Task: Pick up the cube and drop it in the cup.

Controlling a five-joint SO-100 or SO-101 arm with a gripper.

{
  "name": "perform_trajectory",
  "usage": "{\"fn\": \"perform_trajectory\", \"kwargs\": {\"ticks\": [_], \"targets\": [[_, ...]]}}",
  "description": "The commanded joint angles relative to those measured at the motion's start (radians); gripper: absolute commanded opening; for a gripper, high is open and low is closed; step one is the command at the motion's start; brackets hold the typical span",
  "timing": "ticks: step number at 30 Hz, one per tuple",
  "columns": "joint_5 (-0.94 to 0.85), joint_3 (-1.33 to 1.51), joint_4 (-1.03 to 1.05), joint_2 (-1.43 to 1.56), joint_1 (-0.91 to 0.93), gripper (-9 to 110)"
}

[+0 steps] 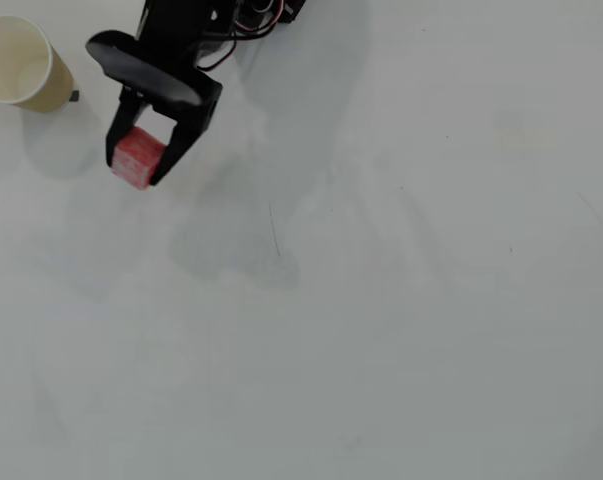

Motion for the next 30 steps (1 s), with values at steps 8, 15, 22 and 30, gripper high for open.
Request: {"fn": "perform_trajectory", "kwargs": {"ticks": [8, 15, 22, 30], "targets": [[-0.026, -0.092, 0.012, 0.071, 0.172, 12], [-0.028, -0.218, 0.035, -0.028, 0.276, 12], [-0.028, -0.365, 0.029, -0.141, 0.341, 12], [-0.034, -0.454, 0.032, -0.233, 0.407, 12]]}}
